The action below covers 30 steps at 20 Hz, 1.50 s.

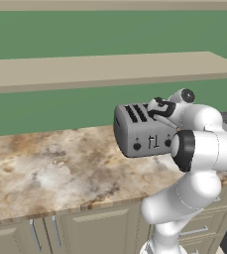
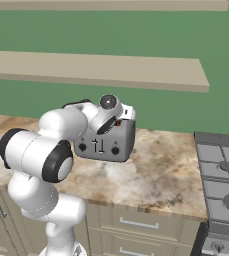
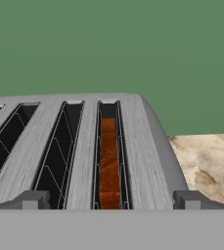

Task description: Start the toaster. Once the lever pops up, take the bread to the plate on the dining counter.

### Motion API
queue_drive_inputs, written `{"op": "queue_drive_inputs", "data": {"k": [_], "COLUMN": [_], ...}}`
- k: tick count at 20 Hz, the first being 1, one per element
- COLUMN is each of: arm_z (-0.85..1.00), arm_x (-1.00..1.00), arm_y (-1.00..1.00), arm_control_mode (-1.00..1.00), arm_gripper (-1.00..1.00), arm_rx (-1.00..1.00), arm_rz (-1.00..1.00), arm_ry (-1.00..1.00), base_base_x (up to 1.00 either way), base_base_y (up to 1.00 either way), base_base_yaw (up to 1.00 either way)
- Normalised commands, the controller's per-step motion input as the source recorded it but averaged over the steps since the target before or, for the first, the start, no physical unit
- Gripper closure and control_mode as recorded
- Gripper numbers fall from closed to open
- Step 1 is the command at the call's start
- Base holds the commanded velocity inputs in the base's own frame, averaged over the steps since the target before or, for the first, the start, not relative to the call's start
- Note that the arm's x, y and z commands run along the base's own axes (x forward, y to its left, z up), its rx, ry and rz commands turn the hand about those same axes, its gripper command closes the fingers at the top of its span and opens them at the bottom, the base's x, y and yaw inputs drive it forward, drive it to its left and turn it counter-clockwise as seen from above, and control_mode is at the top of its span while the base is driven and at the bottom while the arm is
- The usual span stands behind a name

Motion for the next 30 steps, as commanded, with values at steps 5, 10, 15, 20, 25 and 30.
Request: {"op": "queue_drive_inputs", "data": {"k": [5,10,15,20,25,30], "arm_z": [0.00,0.00,0.00,0.00,0.00,0.00], "arm_x": [0.00,0.00,0.00,0.00,0.00,0.00], "arm_y": [0.00,0.00,0.00,0.00,0.00,0.00], "arm_control_mode": [-1.00,-1.00,-1.00,-1.00,-1.00,-1.00], "arm_gripper": [-1.00,-1.00,-1.00,-1.00,-1.00,-1.00], "arm_rx": [0.00,0.00,0.00,0.00,0.00,0.00], "arm_rz": [0.00,0.00,0.00,0.00,0.00,0.00], "arm_ry": [0.00,0.00,0.00,0.00,0.00,0.00], "base_base_x": [0.00,0.00,0.00,0.00,0.00,0.00], "base_base_y": [0.00,0.00,0.00,0.00,0.00,0.00], "base_base_yaw": [0.00,0.00,0.00,0.00,0.00,0.00]}}
